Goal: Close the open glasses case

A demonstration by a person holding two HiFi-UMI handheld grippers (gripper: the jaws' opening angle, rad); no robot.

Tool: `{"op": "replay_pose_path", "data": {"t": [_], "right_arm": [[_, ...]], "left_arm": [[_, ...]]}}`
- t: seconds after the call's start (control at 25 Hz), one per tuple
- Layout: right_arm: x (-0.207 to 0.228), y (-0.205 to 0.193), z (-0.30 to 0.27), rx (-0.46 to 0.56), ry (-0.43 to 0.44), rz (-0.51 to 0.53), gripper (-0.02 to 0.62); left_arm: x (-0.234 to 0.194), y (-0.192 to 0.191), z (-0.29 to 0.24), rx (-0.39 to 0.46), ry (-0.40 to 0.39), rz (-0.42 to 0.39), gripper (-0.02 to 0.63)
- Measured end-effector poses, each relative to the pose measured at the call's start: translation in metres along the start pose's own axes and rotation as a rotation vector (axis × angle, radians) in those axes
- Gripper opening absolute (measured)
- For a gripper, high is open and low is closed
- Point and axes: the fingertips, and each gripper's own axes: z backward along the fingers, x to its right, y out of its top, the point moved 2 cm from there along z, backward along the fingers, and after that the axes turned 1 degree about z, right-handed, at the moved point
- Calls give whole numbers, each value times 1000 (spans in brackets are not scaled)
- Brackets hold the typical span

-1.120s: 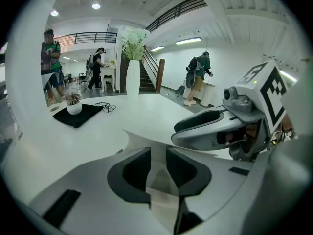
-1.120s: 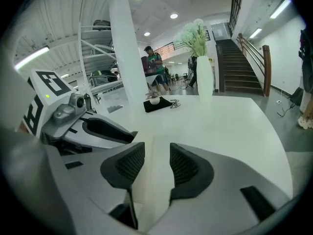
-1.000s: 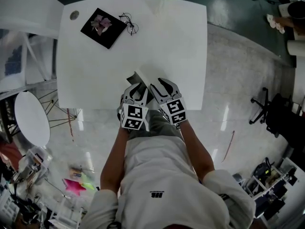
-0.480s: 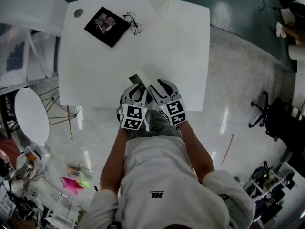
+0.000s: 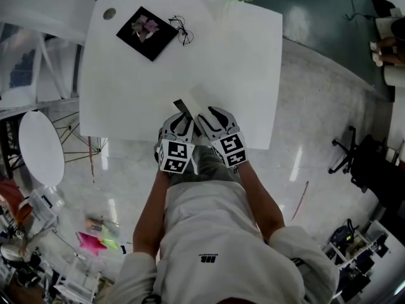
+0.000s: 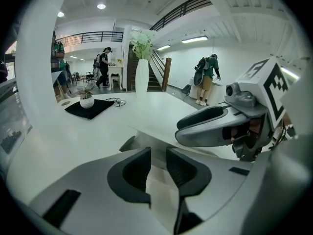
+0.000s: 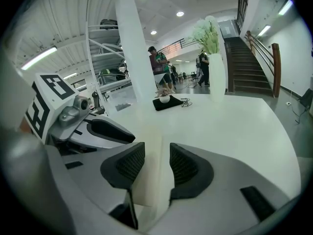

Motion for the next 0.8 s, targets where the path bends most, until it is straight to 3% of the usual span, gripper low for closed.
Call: {"op": "replay_pose_path", "data": {"t": [0.8], "right_arm": [[-13,-2,-6,-15,45,23,163]], "left_arm": [[-7,-17,7,-24,30,23,109]]}}
